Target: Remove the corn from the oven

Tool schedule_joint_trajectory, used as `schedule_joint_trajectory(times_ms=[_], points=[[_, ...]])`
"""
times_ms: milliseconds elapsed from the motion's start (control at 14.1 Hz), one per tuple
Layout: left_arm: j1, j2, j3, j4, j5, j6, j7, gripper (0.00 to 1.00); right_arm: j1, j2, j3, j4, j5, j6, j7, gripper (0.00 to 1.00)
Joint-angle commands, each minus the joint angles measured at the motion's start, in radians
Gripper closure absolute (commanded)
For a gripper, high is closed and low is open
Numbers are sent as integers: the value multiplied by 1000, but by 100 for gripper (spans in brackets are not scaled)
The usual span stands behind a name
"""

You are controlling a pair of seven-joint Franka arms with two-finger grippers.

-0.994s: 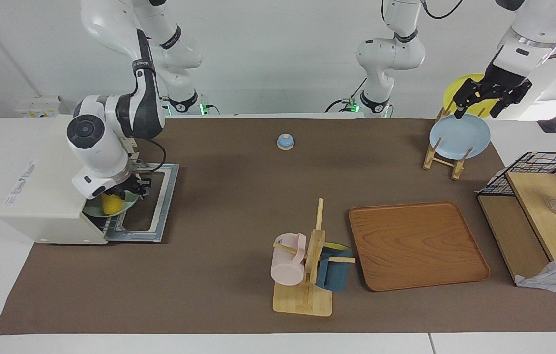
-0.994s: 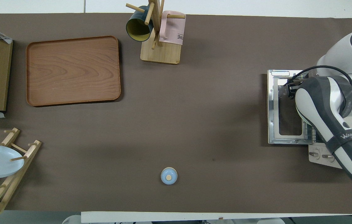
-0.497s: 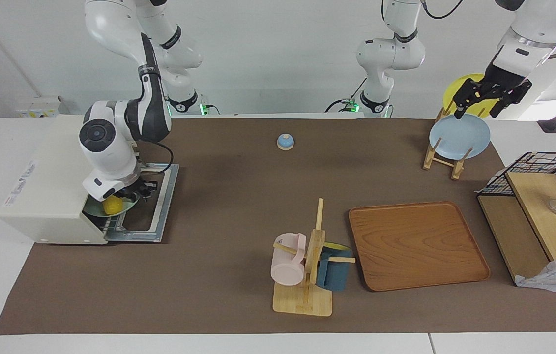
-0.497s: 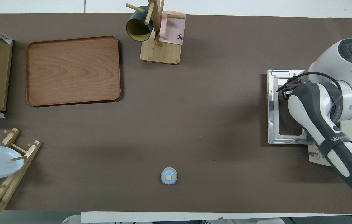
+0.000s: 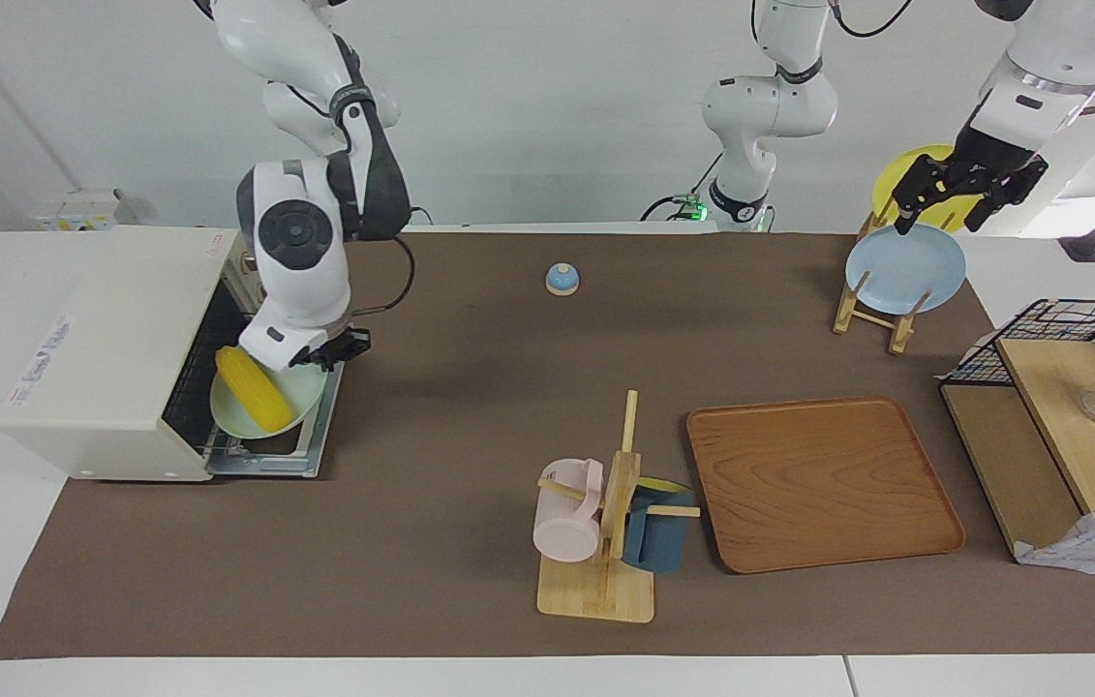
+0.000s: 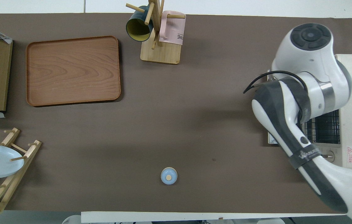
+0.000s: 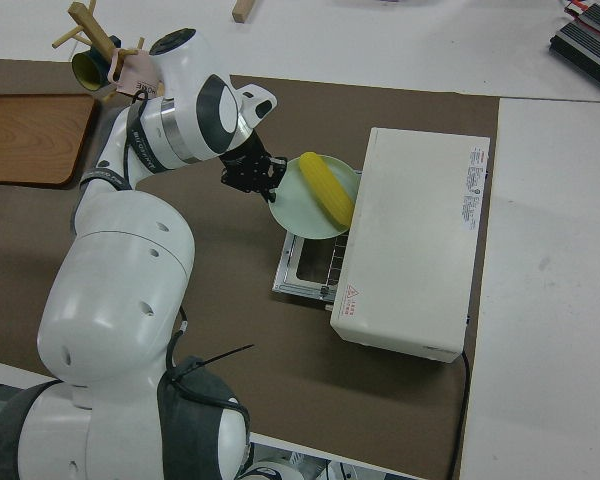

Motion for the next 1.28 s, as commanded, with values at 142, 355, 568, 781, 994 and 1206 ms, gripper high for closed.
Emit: schedule_joint_trajectory(times_ms=[142, 355, 568, 781, 994, 1206], points=[[4, -9, -2, -8, -8, -12, 6, 0, 341, 259, 0, 381, 25, -173, 382, 100], [4, -20, -7, -15, 1, -43, 0, 0, 483, 430, 3, 604, 86, -128, 623, 100], [8, -37, 1, -45, 1, -32, 0, 0, 570, 504, 13, 640, 88, 1, 786, 100], [8, -55, 1, -111, 3, 21, -4, 0, 608, 545, 23, 628, 89, 127, 863, 97], [8, -55, 1, -146, 3, 53, -4, 0, 602, 539, 23, 554, 100, 246, 885, 77], [10, -55, 1, -146, 3, 53, -2, 0, 587, 512, 18, 572, 105, 225, 883, 45]])
